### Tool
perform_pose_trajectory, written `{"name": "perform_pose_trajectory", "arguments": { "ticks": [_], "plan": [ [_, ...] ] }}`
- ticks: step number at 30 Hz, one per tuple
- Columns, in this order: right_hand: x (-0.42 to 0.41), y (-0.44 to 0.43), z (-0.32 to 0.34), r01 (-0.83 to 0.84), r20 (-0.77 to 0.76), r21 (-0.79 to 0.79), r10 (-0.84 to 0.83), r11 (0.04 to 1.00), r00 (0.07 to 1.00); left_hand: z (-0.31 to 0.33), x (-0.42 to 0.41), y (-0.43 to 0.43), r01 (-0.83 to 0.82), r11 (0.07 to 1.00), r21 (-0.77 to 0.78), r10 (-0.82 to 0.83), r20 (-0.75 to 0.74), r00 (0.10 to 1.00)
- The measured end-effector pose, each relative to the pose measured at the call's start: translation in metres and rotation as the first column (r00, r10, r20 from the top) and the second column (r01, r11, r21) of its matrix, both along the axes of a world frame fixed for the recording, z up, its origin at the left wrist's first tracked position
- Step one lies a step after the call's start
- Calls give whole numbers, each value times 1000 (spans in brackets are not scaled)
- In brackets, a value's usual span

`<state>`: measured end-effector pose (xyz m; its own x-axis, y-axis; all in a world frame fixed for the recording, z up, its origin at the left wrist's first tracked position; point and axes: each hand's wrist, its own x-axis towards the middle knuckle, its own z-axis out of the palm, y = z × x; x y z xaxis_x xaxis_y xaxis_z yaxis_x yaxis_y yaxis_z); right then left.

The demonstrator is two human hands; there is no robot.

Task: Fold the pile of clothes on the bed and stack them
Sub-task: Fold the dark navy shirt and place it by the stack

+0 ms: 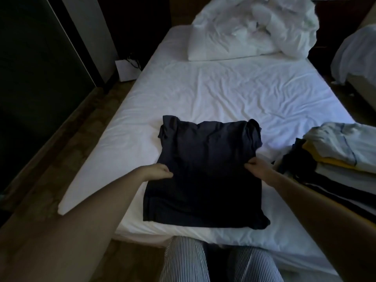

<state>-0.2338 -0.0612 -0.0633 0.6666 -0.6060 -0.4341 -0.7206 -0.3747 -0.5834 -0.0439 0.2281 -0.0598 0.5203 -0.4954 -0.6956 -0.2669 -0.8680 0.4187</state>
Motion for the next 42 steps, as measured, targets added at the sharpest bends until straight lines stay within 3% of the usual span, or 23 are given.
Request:
{"name": "perform_pose_trajectory", "arguments": {
  "ticks": [4, 9, 13, 18, 22, 25, 29, 33, 37, 42],
  "plan": [
    [7, -9, -30, 164, 23, 51, -166, 985, 986, -23, 25, -21, -311, 943, -120, 324, 119, 938],
    [9, -17, -45, 353, 53, 250, -377, 902, 925, -46, 36, -33, -621, 778, -92, 622, -22, 783],
    [14, -29, -75, 444, 3, 211, -455, 871, 891, -53, 34, -40, -589, 796, -136, 601, 66, 797],
    [18, -10, -50, 431, 69, 340, -479, 836, 875, -40, 28, -36, -726, 669, -157, 665, -310, 680],
    [26, -20, -22, 425, 91, 503, -535, 753, 840, -2, 34, -32, -758, 578, -301, 659, -376, 652],
    [29, -32, 14, 392, 158, 530, -542, 752, 825, 36, 41, -27, -761, 507, -406, 637, -418, 648],
    [24, -46, 83, 336, 371, 441, -510, 832, 776, 96, 55, -16, -733, 386, -560, 660, -387, 643],
    [18, -49, 151, 202, 553, 427, -431, 881, 713, 155, 56, -6, -652, 348, -673, 650, -328, 686],
    [14, -46, 193, 106, 530, -25, -77, 994, 845, 199, 50, 7, -612, 365, -701, 680, -248, 690],
    [5, -41, 239, 231, 594, -376, 42, 897, 803, 245, 35, 19, -581, 157, -799, 736, -298, 608]
  ]
}}
